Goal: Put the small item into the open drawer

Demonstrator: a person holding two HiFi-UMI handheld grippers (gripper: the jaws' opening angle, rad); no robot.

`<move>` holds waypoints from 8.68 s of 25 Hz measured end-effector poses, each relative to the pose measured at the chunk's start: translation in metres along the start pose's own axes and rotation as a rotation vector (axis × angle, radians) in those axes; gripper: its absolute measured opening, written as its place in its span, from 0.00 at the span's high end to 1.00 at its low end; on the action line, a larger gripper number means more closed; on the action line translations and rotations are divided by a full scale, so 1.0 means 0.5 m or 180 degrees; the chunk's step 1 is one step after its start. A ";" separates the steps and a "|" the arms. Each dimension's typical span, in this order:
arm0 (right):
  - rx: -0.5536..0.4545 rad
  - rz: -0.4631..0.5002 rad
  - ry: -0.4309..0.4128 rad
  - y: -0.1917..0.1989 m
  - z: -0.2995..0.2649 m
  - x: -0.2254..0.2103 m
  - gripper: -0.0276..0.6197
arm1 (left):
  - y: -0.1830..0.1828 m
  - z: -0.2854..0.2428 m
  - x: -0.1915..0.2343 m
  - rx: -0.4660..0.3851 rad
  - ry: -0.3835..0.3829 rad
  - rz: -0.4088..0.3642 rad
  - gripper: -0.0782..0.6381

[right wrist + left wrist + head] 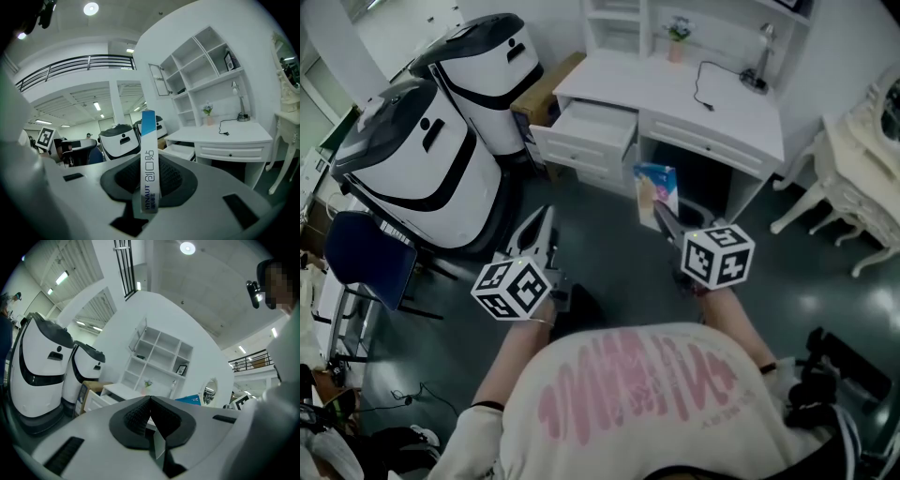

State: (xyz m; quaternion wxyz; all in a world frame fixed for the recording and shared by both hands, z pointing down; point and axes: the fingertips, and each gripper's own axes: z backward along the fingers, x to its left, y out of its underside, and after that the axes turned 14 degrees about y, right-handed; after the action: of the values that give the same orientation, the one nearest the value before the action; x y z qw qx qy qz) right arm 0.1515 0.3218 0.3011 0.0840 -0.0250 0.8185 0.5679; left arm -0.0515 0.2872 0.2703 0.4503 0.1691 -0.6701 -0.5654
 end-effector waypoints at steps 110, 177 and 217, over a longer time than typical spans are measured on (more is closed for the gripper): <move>0.2348 0.0498 -0.0189 0.183 -1.194 -0.155 0.82 | 0.090 -0.496 0.891 0.0620 -0.0843 0.1068 0.85; 0.3310 0.0265 -0.0106 0.366 -1.288 -0.178 0.66 | 0.158 -0.481 0.969 0.0871 -0.1037 0.1353 0.85; 0.3355 0.0130 -0.0097 0.396 -1.299 -0.153 0.56 | 0.179 -0.416 0.944 0.0762 -0.1300 0.1419 0.85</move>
State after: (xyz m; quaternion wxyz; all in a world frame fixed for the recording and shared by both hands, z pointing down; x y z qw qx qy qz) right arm 0.1292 -0.2188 0.7184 0.0860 0.0449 0.9920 0.0810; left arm -0.1144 -0.1592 0.5368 0.3961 -0.0470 -0.8288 -0.3923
